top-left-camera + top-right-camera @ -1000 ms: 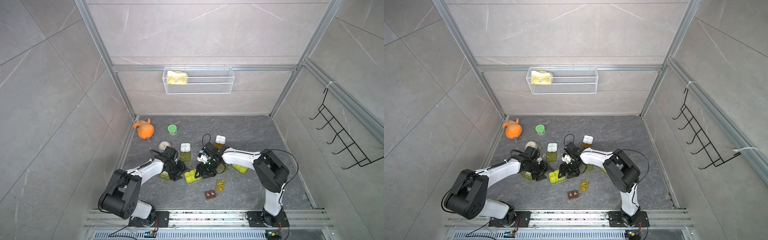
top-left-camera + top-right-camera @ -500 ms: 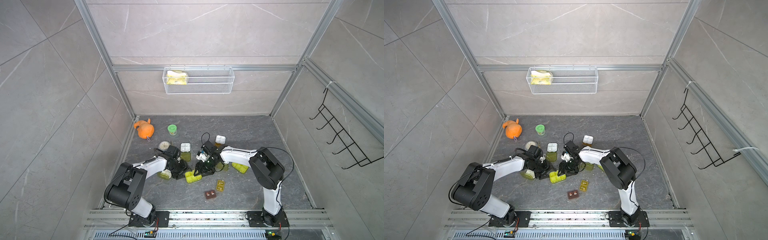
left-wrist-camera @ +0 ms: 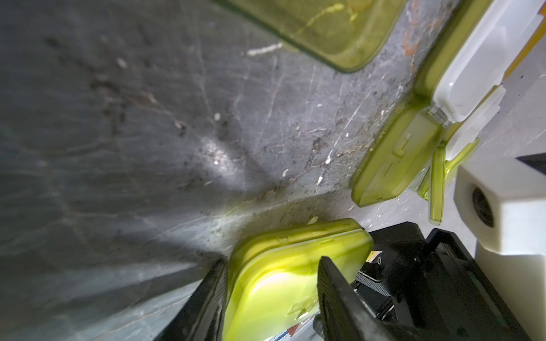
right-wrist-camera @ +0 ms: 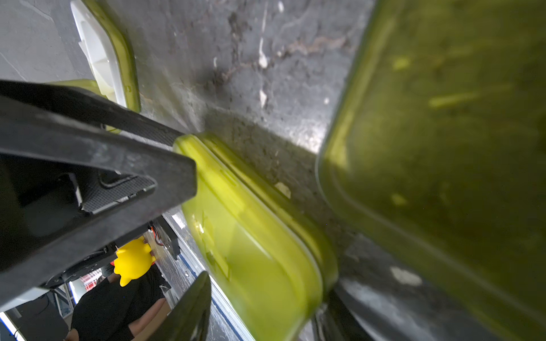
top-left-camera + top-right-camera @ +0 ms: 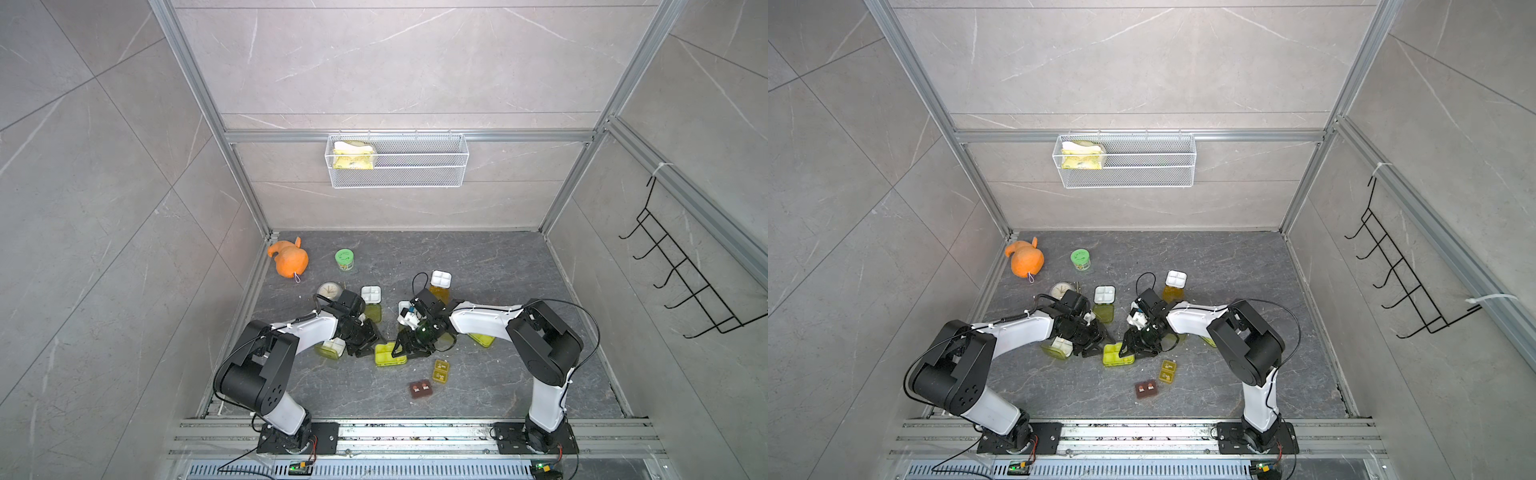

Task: Close pillboxes
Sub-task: Close the lid on the pillbox.

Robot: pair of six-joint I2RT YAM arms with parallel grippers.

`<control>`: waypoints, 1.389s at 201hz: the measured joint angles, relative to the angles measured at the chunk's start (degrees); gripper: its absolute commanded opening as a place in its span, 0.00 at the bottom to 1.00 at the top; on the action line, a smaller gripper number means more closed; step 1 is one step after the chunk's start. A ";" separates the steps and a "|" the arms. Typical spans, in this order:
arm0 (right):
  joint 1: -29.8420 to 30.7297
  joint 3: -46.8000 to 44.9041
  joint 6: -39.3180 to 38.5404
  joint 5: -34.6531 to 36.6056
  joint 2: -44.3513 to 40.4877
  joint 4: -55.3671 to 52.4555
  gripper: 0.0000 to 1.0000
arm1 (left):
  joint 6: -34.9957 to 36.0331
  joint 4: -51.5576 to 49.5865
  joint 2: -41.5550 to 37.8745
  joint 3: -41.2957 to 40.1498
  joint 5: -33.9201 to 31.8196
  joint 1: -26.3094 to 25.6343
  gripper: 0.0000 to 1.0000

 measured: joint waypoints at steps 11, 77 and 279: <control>0.00 -0.76 0.20 0.11 -0.39 0.70 0.48 | 0.00 0.00 0.09 0.13 0.00 -0.20 0.50; -0.07 -4.50 4.15 0.20 -2.45 3.78 0.47 | -0.09 0.13 0.83 1.36 -2.03 -2.99 0.48; -0.46 -6.62 5.03 2.47 -4.87 3.65 0.52 | -0.96 1.38 0.61 1.62 -3.06 -5.73 0.51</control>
